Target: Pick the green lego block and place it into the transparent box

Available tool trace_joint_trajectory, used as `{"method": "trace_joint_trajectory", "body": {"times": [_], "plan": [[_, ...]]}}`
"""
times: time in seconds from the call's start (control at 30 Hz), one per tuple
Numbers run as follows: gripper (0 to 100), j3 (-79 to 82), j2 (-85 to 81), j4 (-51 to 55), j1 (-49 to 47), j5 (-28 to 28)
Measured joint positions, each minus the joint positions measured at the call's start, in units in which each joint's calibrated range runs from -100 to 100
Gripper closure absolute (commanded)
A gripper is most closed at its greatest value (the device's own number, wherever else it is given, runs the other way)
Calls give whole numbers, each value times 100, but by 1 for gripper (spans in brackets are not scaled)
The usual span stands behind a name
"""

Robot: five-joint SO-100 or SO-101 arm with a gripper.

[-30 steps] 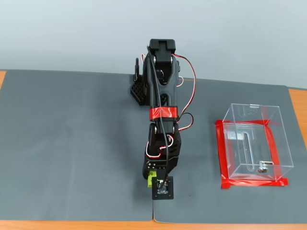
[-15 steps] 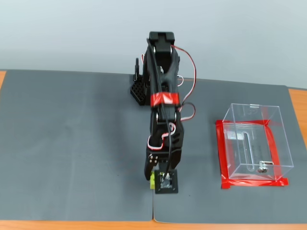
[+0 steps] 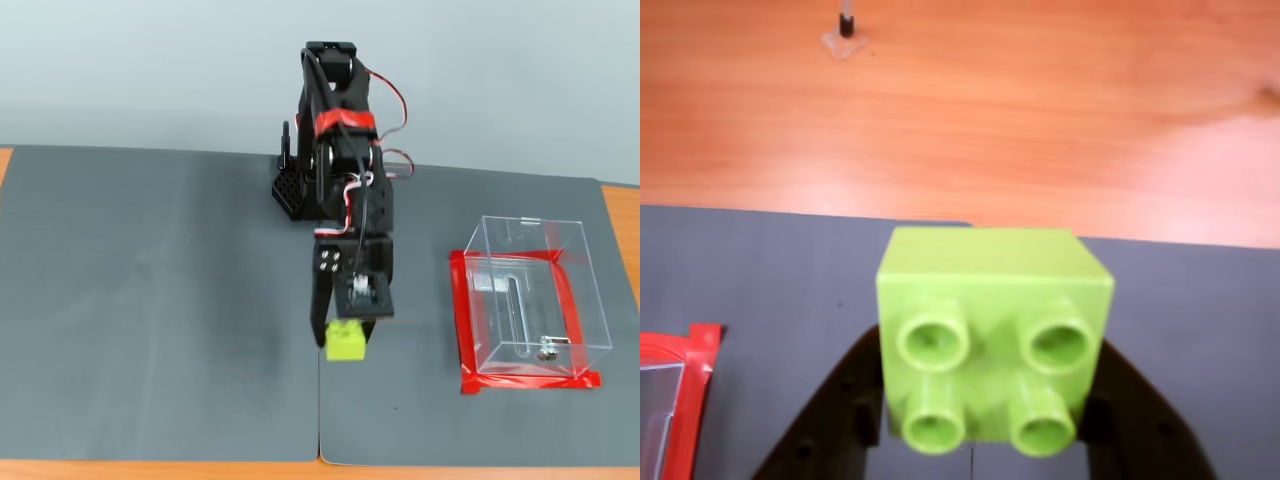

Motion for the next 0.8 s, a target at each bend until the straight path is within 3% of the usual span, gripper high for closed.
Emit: {"method": "trace_joint_trajectory", "body": {"times": [0.27,0.8], "plan": [[91,-602,-170,0,-803,-10],[91,-727,-93,0,-3360,29]]}}
